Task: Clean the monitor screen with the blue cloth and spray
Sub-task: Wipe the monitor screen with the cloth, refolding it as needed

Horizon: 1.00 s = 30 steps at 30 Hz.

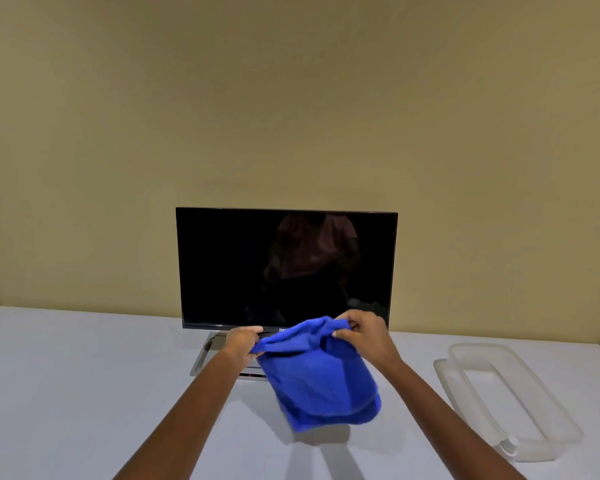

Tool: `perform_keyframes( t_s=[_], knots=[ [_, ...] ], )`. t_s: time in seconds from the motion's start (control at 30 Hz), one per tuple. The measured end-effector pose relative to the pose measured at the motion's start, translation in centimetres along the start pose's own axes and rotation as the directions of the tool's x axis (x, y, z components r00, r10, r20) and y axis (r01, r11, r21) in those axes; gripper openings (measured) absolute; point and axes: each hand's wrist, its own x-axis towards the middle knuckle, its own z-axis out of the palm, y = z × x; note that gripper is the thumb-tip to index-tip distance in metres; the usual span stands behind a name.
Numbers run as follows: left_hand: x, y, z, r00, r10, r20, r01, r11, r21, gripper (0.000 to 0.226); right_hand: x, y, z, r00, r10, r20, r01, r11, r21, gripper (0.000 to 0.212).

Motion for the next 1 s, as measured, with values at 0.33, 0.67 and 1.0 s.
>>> perform_keyframes(
  t_s=[0.33,0.67,1.0],
  knots=[
    [-0.8,-0.1,2.3,0.772,0.322,0.549,-0.634,0.464,0.619,0.061,0.3,-0.6,2.3,0.987,-0.088,0.135,0.093,0.995,-0.036,0.01],
    [-0.8,0.2,4.8,0.662,0.578,0.477,-0.749,0.496,0.438,0.012,-1.2,2.6,2.0,0.972,-0.022,0.232,0.01,0.999,0.052,0.018],
    [1.3,1.2,0.5,0.765,0.476,0.433,-0.639,0.477,0.604,0.009,-1.0,5.6,0.8,0.928,0.196,0.316,-0.187,0.981,-0.06,0.021]
  ],
)
